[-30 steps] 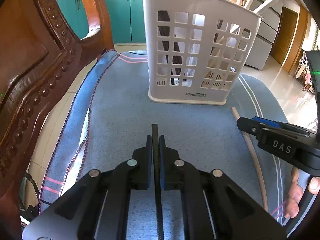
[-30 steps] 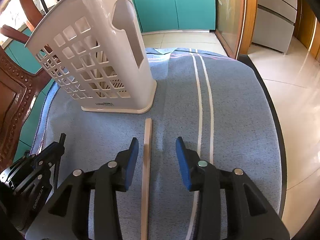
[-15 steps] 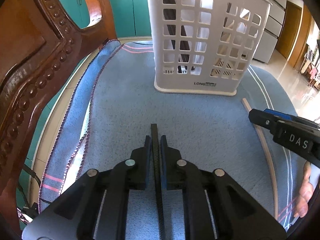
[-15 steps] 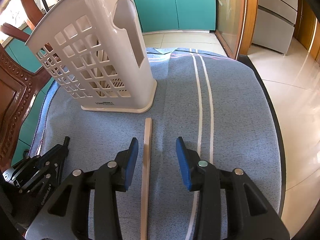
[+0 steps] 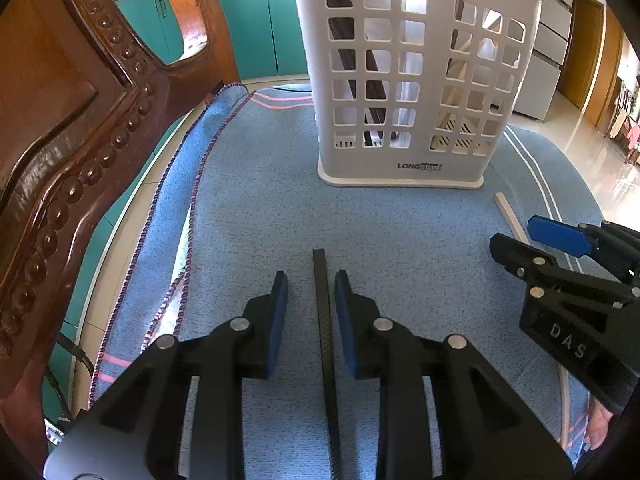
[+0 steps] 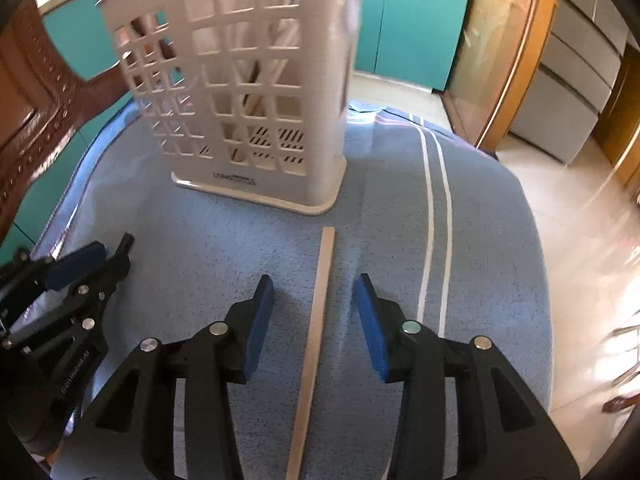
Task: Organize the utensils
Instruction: 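Close the left tool on the last black chopstick while the right tool closes on the last beige one, then lift both chopsticks upright and carry them above the white basket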
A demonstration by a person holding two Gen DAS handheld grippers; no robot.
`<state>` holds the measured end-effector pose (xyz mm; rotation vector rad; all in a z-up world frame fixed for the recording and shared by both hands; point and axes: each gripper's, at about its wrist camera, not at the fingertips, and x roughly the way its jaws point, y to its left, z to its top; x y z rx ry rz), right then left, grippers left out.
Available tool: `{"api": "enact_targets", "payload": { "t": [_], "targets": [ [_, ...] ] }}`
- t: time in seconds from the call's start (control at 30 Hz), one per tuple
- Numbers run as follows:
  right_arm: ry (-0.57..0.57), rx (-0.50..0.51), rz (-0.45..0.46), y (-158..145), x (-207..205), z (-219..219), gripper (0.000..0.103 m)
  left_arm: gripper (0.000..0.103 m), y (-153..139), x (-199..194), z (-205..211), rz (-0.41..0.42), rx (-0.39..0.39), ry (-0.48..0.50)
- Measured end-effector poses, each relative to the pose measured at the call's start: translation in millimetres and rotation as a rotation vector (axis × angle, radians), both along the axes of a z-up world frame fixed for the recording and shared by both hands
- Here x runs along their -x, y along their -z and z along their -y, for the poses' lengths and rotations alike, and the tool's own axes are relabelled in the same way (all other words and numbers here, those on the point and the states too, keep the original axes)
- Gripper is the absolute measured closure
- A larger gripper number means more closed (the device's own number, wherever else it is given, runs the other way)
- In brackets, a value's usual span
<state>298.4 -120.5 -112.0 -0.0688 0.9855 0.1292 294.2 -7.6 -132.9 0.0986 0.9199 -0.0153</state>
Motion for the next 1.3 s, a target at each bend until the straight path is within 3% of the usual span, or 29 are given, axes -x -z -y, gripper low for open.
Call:
{"api": "enact_targets", "payload": {
  "t": [0.27, 0.33, 0.43, 0.53, 0.57, 0.67, 0.8, 1.07, 1.3],
  "targets": [
    [-0.022, -0.016, -0.010, -0.3, 2.0, 1.1, 0.062, 0.071, 1.1, 0.6, -3.2, 0.002, -0.007, -0.006],
    [-0.036, -0.029, -0.016, 0.1, 3.3, 3.2, 0.070, 0.071, 1.2, -0.2, -4.9, 0.002, -0.007, -0.006],
    [-0.050, -0.047, -0.021, -2.2, 3.7, 0.8, 0.092, 0.071, 0.9, -0.5, -5.6, 0.001, -0.006, -0.006],
    [-0.056, -0.087, -0.029, -3.5, 2.9, 2.3, 0.096, 0.071, 0.6, -1.7, -6.8, 0.000, -0.006, -0.006],
    [-0.063, -0.106, -0.031, -4.4, 2.8, 1.5, 0.097, 0.073, 0.6, -2.0, -6.9, -0.001, -0.002, -0.004],
    [-0.083, -0.129, -0.015, -9.9, 3.3, -3.9, 0.097, 0.093, 0.4, -1.9, -5.1, -0.006, 0.021, 0.018],
    [-0.098, -0.158, 0.057, -27.2, 7.4, -5.2, 0.097, 0.095, -3.0, 0.5, -5.5, 0.016, 0.034, 0.016],
    [-0.187, -0.275, 0.237, -72.4, 29.8, 6.9, 0.097, 0.096, -63.2, 26.6, -11.4, 0.209, 0.105, 0.016],
    [-0.287, -0.435, 0.436, -157.4, 68.2, 38.3, 0.096, 0.096, -152.8, 72.1, -31.5, 0.425, 0.199, 0.030]
  ]
}}
